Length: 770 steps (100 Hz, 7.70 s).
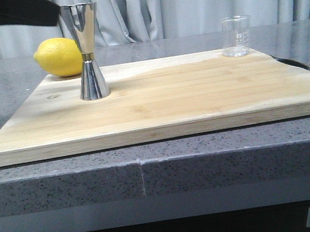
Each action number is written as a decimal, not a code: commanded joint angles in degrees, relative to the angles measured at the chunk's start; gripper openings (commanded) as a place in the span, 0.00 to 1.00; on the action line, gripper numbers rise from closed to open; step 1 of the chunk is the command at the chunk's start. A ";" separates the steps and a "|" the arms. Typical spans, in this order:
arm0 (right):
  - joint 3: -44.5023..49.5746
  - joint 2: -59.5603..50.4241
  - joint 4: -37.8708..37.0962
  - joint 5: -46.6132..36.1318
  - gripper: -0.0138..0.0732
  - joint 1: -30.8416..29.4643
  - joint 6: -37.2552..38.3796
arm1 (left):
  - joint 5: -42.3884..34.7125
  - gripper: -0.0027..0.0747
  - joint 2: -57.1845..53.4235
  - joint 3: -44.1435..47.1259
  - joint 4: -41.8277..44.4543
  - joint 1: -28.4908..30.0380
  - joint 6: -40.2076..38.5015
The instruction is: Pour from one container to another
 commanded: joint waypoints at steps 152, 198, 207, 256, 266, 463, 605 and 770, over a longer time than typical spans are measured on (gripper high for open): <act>17.81 -43.92 2.37 40.32 0.71 -0.40 0.04 | -46.92 0.63 -51.76 21.62 -5.52 19.64 -25.19; 33.19 -60.94 3.57 39.50 0.70 -0.40 0.04 | -44.91 0.62 -59.34 36.35 -9.87 19.64 -25.11; 34.70 -63.31 4.10 39.50 0.63 -0.40 0.04 | -42.61 0.56 -59.34 36.76 -9.87 19.64 -25.11; 40.05 -67.38 4.51 34.37 0.08 -0.40 0.04 | -42.01 0.01 -59.34 38.57 -11.61 19.64 -22.16; 40.14 -67.38 4.51 35.10 0.08 -0.40 0.04 | -42.58 0.01 -59.34 38.57 -12.28 19.64 -22.16; 40.14 -67.38 4.60 33.10 0.08 -0.40 0.04 | -62.41 0.01 -81.72 51.03 50.04 5.97 -81.65; 40.14 -67.38 4.60 33.10 0.08 -0.40 0.04 | -75.04 0.01 -92.36 65.22 82.45 5.97 -113.93; 42.04 -71.14 67.29 35.87 0.08 -0.40 -60.79 | -73.08 0.01 -92.36 65.22 82.83 5.97 -113.93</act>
